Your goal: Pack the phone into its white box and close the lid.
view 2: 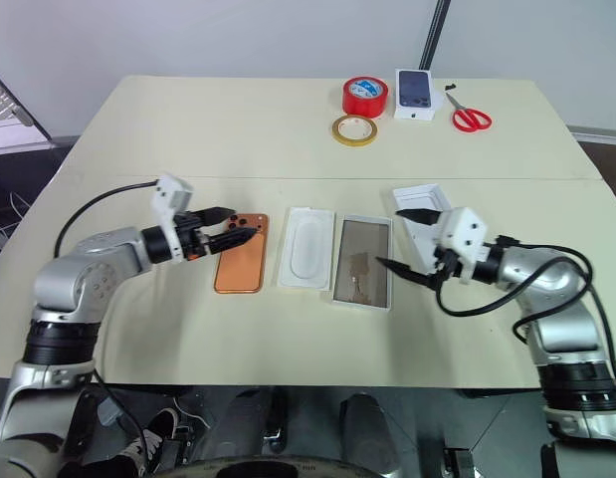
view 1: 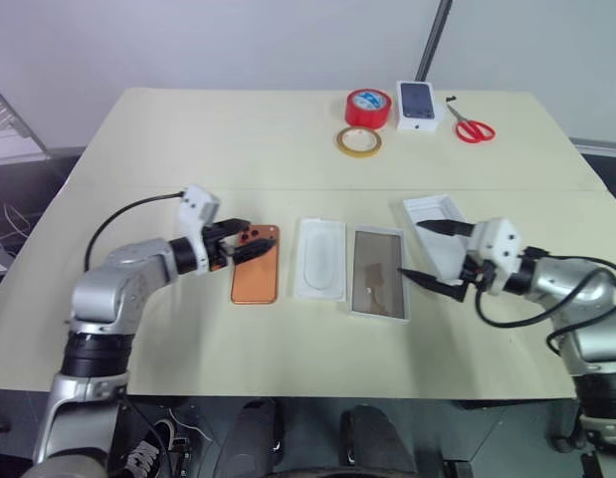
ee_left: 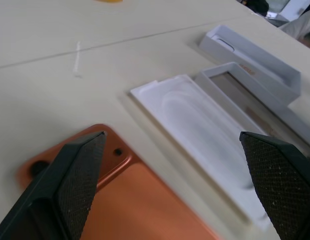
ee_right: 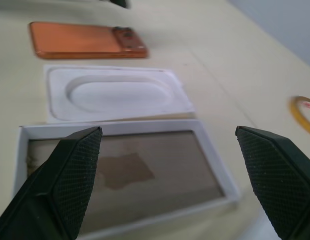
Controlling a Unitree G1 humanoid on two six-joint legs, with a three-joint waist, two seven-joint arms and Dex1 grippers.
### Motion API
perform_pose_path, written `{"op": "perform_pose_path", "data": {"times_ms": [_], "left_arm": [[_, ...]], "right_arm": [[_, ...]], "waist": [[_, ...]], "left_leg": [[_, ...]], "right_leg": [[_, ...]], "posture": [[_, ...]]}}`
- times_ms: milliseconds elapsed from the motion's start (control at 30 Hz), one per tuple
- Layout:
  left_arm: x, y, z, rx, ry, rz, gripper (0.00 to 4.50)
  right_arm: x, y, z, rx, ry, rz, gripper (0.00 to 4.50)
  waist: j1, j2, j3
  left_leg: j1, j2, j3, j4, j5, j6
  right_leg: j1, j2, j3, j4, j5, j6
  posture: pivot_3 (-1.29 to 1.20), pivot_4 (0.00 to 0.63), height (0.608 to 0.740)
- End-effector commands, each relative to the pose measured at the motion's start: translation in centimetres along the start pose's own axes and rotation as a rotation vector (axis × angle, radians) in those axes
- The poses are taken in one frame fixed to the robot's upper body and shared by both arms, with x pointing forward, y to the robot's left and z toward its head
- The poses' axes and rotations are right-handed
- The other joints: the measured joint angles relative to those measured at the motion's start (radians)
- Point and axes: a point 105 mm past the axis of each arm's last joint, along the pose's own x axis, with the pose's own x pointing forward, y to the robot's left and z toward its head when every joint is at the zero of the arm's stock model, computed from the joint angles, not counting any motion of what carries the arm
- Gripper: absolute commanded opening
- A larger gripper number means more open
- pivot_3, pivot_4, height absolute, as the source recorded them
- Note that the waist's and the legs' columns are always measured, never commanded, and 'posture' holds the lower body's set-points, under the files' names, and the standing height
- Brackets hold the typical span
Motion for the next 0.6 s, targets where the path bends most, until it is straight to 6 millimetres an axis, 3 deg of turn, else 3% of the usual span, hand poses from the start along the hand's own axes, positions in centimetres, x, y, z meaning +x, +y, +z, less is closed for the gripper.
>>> {"op": "perform_pose_path", "data": {"times_ms": [33, 167, 400, 600], "left_arm": [[1.5, -1.2, 0.2, -0.043, 0.03, -0.015, 4.5], [2.3, -2.7, -1.0, -0.179, 0.148, -0.07, 4.5], [3.0, -4.2, -2.3, -0.187, 0.277, -0.062, 4.5], [4.0, -3.9, -2.9, -0.371, 0.291, -0.04, 4.5]], "right_arm": [[0.7, -0.6, 1.1, -0.04, -0.044, -0.019, 4.45], [0.6, -0.8, 0.5, -0.042, -0.035, -0.027, 4.45], [-0.1, -0.7, -0.2, -0.038, -0.025, -0.049, 4.45], [-0.4, -0.8, -0.4, -0.047, -0.019, -0.066, 4.45]], "waist": [[0.0, 0.0, 0.0], [0.001, -0.001, 0.001], [0.002, -0.001, 0.001], [0.001, -0.001, 0.001]], "left_leg": [[0.0, 0.0, 0.0, 0.0, 0.0, 0.0], [0.0, 0.0, 0.0, 0.001, 0.0, 0.0], [0.001, 0.0, -0.001, 0.001, 0.001, -0.001], [0.001, 0.0, -0.001, 0.002, 0.002, -0.003]], "right_leg": [[0.0, 0.0, 0.0, 0.0, 0.0, 0.0], [0.001, 0.001, -0.001, 0.001, 0.0, 0.0], [0.002, 0.002, -0.001, 0.001, 0.0, 0.0], [0.002, 0.003, -0.001, 0.001, 0.0, 0.0]], "posture": [[0.0, 0.15, 0.728], [0.0, 0.15, 0.728], [0.0, 0.15, 0.728], [0.0, 0.15, 0.728]]}}
